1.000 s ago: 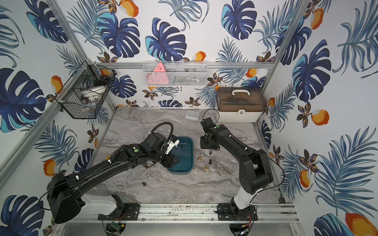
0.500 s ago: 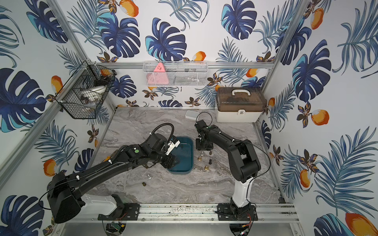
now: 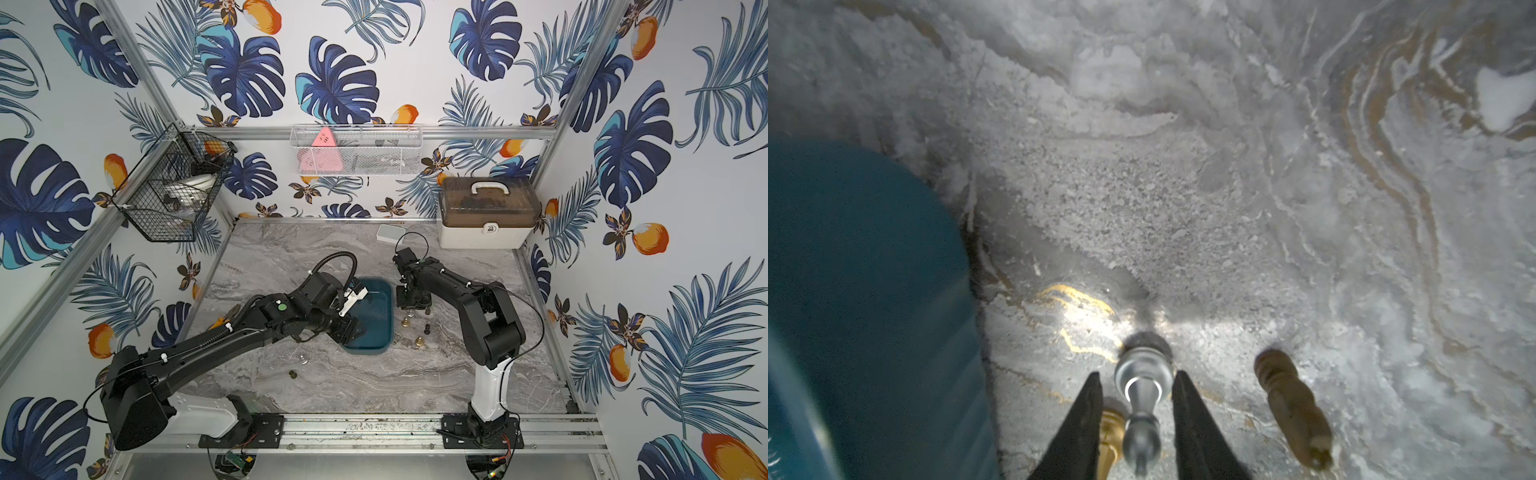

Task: Put the chess pieces into the storage box
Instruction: Pick up the chess piece at the center of the board.

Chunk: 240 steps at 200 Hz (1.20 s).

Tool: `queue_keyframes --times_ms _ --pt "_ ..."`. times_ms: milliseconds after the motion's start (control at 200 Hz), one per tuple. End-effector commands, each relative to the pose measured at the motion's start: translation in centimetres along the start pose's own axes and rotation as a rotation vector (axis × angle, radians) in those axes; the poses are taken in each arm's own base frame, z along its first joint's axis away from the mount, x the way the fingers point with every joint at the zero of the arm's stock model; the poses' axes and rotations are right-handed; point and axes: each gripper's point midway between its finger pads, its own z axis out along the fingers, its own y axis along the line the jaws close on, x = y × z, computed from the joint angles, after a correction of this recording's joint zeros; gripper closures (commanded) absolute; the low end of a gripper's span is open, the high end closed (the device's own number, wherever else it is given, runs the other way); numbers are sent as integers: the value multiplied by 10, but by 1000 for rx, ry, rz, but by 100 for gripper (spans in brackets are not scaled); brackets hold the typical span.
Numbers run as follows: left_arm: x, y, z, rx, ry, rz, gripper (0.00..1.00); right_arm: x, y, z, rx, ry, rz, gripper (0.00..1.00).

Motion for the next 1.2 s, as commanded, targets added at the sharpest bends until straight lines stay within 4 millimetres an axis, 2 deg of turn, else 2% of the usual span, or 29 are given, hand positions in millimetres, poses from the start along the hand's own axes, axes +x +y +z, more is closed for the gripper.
queue_keyframes --times_ms 0,345,610,736,1196 --pt "-2 0 -1 -9 -5 11 39 -3 1 2 5 -10 0 74" --pt "-2 3 -3 -30 -8 13 40 -1 -1 2 13 -9 -2 83" --pt "-4 4 -3 -38 -12 14 40 1 -3 2 26 -6 -9 84" --pt "-3 5 -3 -42 -11 12 40 1 -5 1 31 -10 -5 77" --pt "-2 7 -3 -53 -3 11 39 6 -4 -6 35 -12 -14 80"
